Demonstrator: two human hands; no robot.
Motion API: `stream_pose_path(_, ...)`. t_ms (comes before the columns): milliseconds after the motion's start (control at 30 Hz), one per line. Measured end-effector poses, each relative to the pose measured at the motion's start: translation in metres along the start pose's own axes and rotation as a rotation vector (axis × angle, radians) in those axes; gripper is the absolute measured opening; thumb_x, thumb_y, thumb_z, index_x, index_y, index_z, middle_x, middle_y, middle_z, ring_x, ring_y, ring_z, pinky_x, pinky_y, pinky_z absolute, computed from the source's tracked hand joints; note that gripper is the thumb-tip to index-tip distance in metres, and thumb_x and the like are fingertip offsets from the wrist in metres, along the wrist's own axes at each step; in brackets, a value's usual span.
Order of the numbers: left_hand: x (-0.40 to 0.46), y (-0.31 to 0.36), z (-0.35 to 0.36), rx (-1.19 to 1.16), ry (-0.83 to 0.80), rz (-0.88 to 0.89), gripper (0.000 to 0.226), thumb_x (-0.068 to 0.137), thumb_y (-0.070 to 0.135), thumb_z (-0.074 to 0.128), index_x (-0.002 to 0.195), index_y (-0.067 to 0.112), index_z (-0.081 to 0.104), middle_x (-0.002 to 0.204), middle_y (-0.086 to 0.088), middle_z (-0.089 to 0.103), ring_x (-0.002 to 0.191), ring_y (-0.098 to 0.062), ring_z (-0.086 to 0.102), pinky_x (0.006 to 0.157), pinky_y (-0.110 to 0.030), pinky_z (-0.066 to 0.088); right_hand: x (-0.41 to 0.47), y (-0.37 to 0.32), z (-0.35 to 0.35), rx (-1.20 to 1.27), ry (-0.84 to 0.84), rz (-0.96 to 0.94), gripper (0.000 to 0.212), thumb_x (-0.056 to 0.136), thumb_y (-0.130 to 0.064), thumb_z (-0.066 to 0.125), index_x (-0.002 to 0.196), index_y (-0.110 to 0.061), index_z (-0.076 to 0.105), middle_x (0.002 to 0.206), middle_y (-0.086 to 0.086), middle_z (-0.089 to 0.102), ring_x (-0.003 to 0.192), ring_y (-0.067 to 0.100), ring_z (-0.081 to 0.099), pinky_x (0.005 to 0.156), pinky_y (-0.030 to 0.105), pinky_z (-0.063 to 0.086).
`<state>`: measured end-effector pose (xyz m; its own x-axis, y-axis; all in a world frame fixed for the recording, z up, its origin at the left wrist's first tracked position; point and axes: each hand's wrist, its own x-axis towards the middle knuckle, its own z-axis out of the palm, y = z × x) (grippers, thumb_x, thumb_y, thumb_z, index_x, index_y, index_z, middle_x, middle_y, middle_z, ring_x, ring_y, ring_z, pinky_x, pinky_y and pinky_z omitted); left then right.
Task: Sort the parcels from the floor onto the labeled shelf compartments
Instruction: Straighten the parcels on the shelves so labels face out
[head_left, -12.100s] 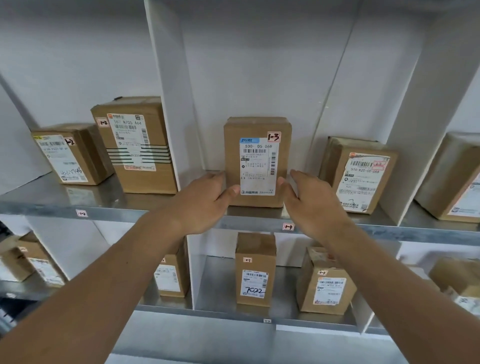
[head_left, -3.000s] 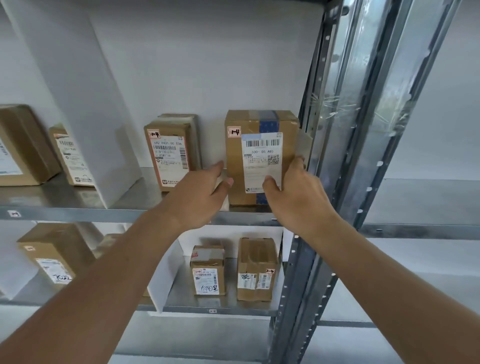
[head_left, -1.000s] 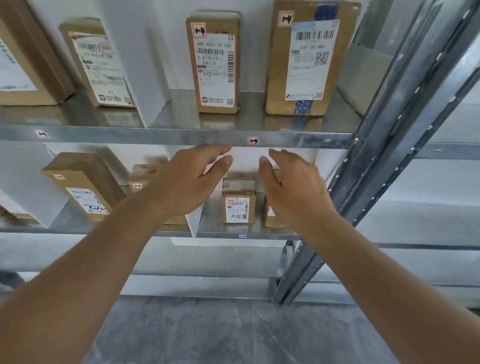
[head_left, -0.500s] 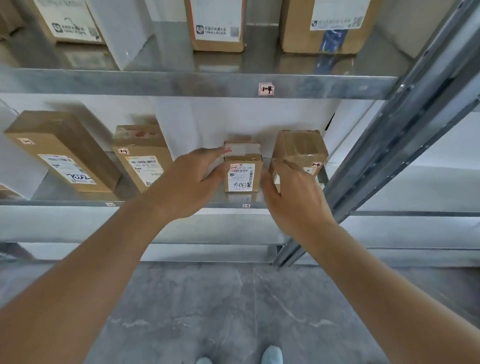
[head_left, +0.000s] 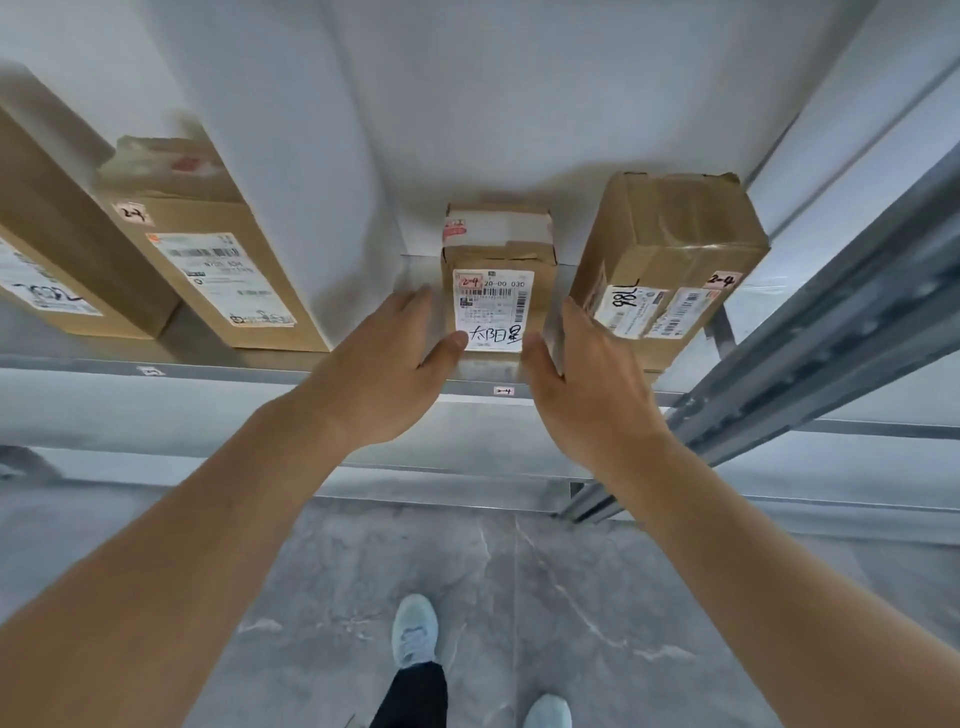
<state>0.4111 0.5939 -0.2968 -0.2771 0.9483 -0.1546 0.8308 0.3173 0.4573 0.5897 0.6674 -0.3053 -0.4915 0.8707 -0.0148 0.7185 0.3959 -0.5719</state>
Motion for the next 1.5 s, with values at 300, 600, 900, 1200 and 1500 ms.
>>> stream_pose_path(300,0.032,-0.033,0.043,-0.127,0.034,0.142,0.046,0.107,0.030,0.051,0.151,0.023,0.040,0.151,0.006,0.056,0.117,-0.011,0.061,0.098,-0.024,0.045,0.025,0.020,0.046,0.195,0.077,0.035,0.034,0.107,-0.039,0.047,0.137,-0.024,0.051,0.139,-0.007,0.066,0.125,0.020,0.063,0.106,0.042,0.054)
stream_pose_path(600,0.051,-0.042,0.049,-0.182,0.019,0.136,0.059,0.104,0.031,0.052,0.156,0.033,0.025,0.150,0.015,0.056,0.084,-0.014,0.065,0.089,-0.035,0.053,0.036,0.019,0.053,0.231,0.096,0.039,0.039,0.103,-0.033,0.055,0.141,-0.026,0.048,0.136,-0.013,0.066,0.115,0.007,0.066,0.105,0.031,0.054)
stream_pose_path(900,0.062,-0.045,0.044,-0.203,-0.010,0.111,0.062,0.103,0.030,0.052,0.157,0.035,0.022,0.152,0.016,0.054,0.086,-0.016,0.064,0.087,-0.034,0.052,0.052,0.017,0.057,0.234,0.058,0.046,0.044,0.100,-0.032,0.058,0.142,-0.027,0.045,0.137,-0.013,0.065,0.116,0.010,0.065,0.096,0.024,0.054)
stream_pose_path(1200,0.062,-0.045,0.036,-0.228,-0.053,0.030,0.050,0.099,0.034,0.051,0.147,0.035,0.036,0.138,0.011,0.064,0.105,-0.016,0.068,0.092,-0.040,0.057,0.055,0.015,0.053,0.218,0.035,0.074,0.043,0.101,-0.034,0.056,0.142,-0.027,0.045,0.141,-0.010,0.063,0.126,0.020,0.063,0.104,0.040,0.055)
stream_pose_path(1500,0.029,-0.015,0.018,-0.105,-0.099,-0.073,0.033,0.105,0.039,0.048,0.133,0.022,0.051,0.111,0.000,0.067,0.103,-0.026,0.063,0.082,-0.036,0.048,0.021,0.014,0.027,0.220,0.014,0.050,0.011,0.104,-0.034,0.049,0.112,-0.029,0.055,0.105,-0.019,0.068,0.101,0.013,0.065,0.080,0.030,0.052)
